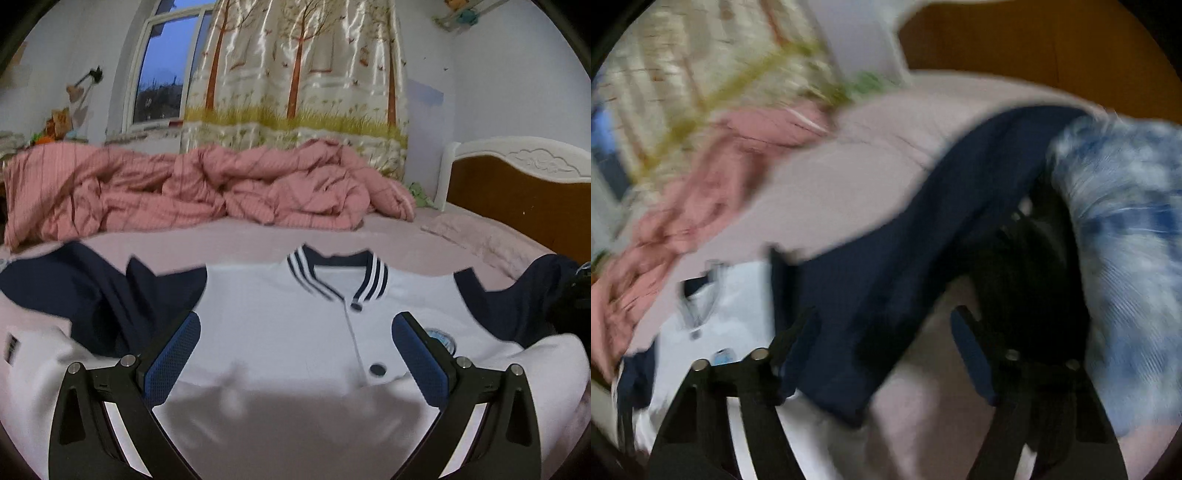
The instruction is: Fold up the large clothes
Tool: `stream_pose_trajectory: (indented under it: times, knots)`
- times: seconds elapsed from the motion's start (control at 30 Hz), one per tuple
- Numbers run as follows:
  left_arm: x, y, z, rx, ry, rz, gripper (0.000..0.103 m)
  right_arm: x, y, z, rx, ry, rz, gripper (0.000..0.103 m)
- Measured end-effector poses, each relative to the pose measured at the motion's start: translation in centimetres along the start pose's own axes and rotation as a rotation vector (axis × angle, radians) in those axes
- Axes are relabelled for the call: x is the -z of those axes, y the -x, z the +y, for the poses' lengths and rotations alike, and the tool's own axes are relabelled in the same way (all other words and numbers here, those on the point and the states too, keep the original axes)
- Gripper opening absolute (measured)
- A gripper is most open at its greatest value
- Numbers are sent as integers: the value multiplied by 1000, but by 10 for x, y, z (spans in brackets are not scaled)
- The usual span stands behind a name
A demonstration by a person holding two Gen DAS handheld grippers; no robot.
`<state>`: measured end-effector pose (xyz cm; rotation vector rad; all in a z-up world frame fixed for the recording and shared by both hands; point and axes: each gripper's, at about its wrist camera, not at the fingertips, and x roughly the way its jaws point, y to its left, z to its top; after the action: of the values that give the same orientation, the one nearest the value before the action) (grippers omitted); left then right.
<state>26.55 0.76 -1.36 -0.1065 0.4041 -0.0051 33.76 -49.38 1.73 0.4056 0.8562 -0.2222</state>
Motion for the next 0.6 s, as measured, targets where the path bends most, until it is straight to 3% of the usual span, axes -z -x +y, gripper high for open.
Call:
stream_pose_trajectory:
  times: [0.03, 0.07, 0.1, 0.17, 0.27, 0.37, 0.43, 0.5, 0.53, 0.6]
  knots:
    - [4, -4, 0, 6, 2, 22, 103, -8, -19, -5, 53, -36, 65, 60]
    - [7, -8, -1, 12, -2, 45, 103, -13, -31, -7, 47, -54, 85, 60]
    - [7, -10, -1, 14, -8, 51, 103, -18, -40, -10, 32, -71, 87, 60]
    - [8, -10, -5, 12, -21, 54, 103, -24, -52, -13, 88, -82, 72, 60]
    - [11, -13, -7, 10, -31, 61, 103, -35, -62, -19, 157, -102, -11, 58]
    - [12, -11, -5, 27, -11, 45, 103, -40, -58, -30, 188, -176, -111, 46]
    - [13, -10, -2, 38, 7, 37, 103, -40, -56, -34, 175, -200, -184, 46]
    - [12, -10, 2, 53, 24, 40, 103, -44, -68, -32, 162, -178, -165, 45]
    - [12, -10, 3, 59, 28, 42, 103, -46, -77, -30, 178, -160, -142, 42]
    - [11, -9, 4, 62, 30, 41, 103, -50, -85, -29, 218, -149, -146, 8]
